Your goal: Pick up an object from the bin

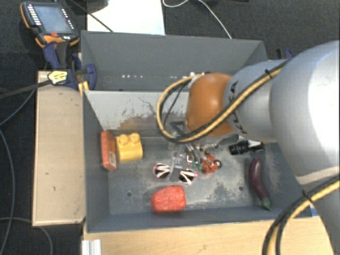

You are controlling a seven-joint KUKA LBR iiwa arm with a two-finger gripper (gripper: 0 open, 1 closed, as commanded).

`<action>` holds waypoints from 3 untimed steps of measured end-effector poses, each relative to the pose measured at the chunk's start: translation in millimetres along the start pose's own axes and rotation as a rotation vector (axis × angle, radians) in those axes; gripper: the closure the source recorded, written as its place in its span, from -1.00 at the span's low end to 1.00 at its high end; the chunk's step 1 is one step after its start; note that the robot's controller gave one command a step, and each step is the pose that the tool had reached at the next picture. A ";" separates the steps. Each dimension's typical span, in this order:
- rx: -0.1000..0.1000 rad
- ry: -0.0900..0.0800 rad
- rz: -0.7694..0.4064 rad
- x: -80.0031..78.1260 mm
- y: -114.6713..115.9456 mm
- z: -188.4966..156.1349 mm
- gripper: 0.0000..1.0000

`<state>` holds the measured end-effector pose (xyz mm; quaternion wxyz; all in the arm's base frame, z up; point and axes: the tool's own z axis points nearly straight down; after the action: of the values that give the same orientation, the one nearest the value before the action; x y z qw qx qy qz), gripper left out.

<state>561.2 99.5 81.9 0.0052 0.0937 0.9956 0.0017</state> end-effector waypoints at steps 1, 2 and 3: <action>-0.001 -0.003 -0.048 -5.4 4.9 9.1 1.00; -0.001 -0.003 -0.049 -5.4 4.9 9.1 1.00; -0.001 -0.003 -0.049 -5.4 4.9 9.1 1.00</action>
Offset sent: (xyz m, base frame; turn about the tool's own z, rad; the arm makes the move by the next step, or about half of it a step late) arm 0.0000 0.0000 0.0000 0.0000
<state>567.5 103.3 72.8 0.0066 0.0691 0.9976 0.0020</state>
